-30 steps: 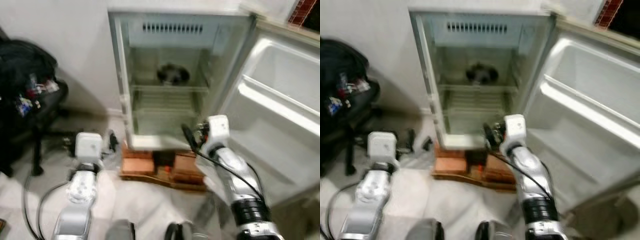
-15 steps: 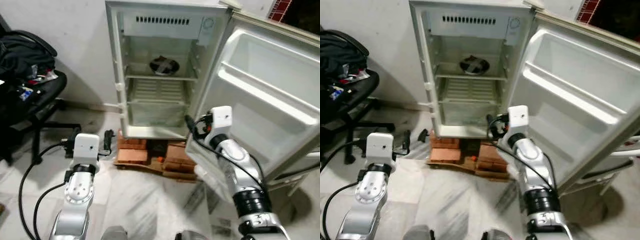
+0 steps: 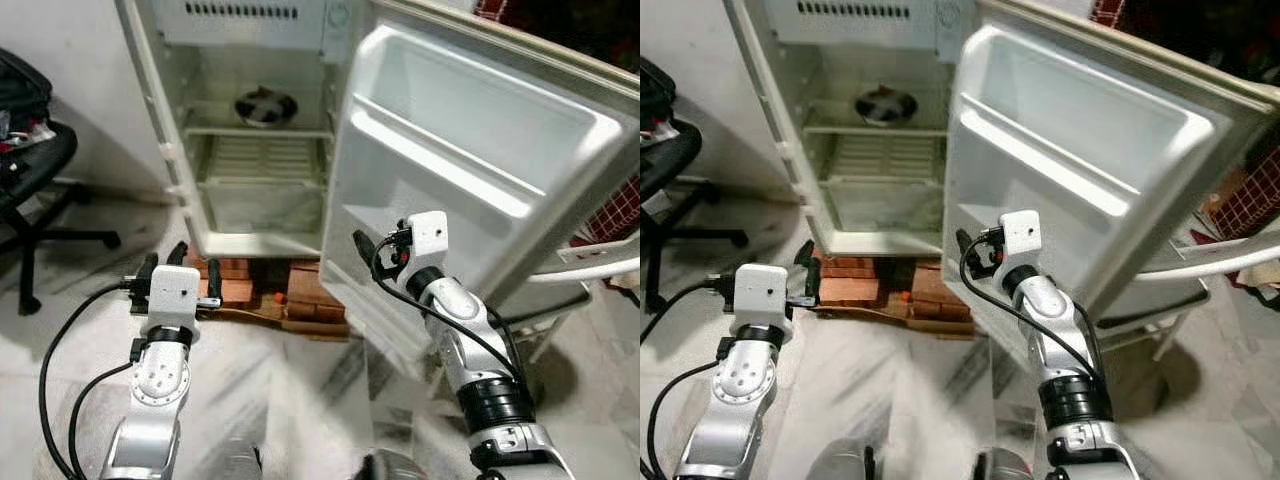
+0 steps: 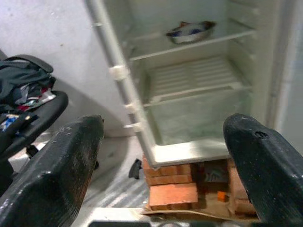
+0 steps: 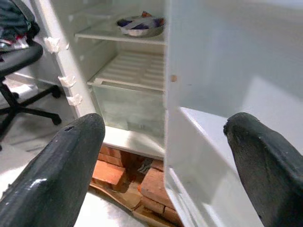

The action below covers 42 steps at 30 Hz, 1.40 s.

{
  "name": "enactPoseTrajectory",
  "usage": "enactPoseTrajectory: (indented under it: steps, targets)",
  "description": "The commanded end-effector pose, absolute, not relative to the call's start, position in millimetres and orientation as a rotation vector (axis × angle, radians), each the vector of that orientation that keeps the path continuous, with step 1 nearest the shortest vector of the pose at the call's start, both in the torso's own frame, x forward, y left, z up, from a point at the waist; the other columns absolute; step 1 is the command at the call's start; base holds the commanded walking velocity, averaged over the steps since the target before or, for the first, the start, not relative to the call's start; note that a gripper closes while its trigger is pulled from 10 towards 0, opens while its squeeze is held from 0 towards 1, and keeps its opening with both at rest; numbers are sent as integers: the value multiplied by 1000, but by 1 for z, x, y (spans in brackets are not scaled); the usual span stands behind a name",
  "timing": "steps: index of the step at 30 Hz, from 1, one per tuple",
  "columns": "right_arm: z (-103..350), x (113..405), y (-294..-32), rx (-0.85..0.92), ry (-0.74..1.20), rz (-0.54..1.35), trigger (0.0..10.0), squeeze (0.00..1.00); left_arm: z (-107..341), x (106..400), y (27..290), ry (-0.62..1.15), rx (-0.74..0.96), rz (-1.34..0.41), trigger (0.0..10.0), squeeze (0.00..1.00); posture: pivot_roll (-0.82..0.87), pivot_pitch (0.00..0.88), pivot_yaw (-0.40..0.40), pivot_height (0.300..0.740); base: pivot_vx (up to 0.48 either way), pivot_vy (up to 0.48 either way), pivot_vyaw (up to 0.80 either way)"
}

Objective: Restocking fridge

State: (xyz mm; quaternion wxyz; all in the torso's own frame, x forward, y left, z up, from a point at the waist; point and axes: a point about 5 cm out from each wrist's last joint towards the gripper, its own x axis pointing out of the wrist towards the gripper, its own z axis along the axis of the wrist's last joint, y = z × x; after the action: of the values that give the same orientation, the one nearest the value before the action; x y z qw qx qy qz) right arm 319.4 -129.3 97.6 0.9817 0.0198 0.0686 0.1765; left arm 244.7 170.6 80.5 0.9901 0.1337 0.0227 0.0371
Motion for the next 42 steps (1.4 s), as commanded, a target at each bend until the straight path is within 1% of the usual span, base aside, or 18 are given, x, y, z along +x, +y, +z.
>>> enactPoseTrajectory:
  steps: [1,9,14,17,19,23,24,26,28,31,32,35,37,42]
  targets:
    - [95,318,-138,33,154,347,10000,0,79,244,163,48,265,49,10000,0,131,83,-24,740,0,-461,0]
    - [82,313,-133,44,212,397,10000,0,77,243,165,56,275,53,10000,0,140,82,-24,740,0,-466,0]
    - [81,314,-131,48,231,460,10000,0,77,243,165,57,276,52,10000,0,141,81,-22,740,0,-472,0]
    - [83,315,-130,19,232,520,10000,0,77,243,164,54,270,51,10000,0,139,81,-21,740,0,-472,0]
    - [83,316,-131,15,234,530,10000,0,77,243,164,53,264,53,10000,0,138,83,-20,740,0,0,0]
    - [87,324,-141,10,213,444,10000,0,75,240,165,57,248,62,10000,0,139,84,-18,740,0,0,0]
    - [93,330,-142,11,172,399,10000,0,72,239,168,75,237,82,10000,0,142,86,-18,740,0,0,0]
    - [99,334,-142,21,140,375,10000,0,71,238,169,83,227,94,10000,0,145,88,-20,740,0,0,0]
    - [109,341,-140,71,90,337,10000,0,71,238,172,92,211,119,10000,0,156,91,-26,740,0,0,0]
    - [114,343,-137,89,64,327,10000,0,71,237,175,95,197,138,10000,0,157,90,-26,740,0,0,0]
    - [123,349,-129,95,11,317,10000,0,70,236,182,109,175,183,10000,0,163,90,-28,740,0,0,0]
    - [134,354,-123,67,-55,271,10000,0,68,235,186,122,164,203,10000,0,169,85,-31,740,0,0,721]
    - [138,357,-121,85,-70,229,10000,0,69,236,185,115,167,197,10000,0,172,82,-32,740,0,0,800]
    - [141,358,-128,105,-89,145,10000,0,71,236,185,101,182,178,10000,0,170,79,-32,740,0,0,800]
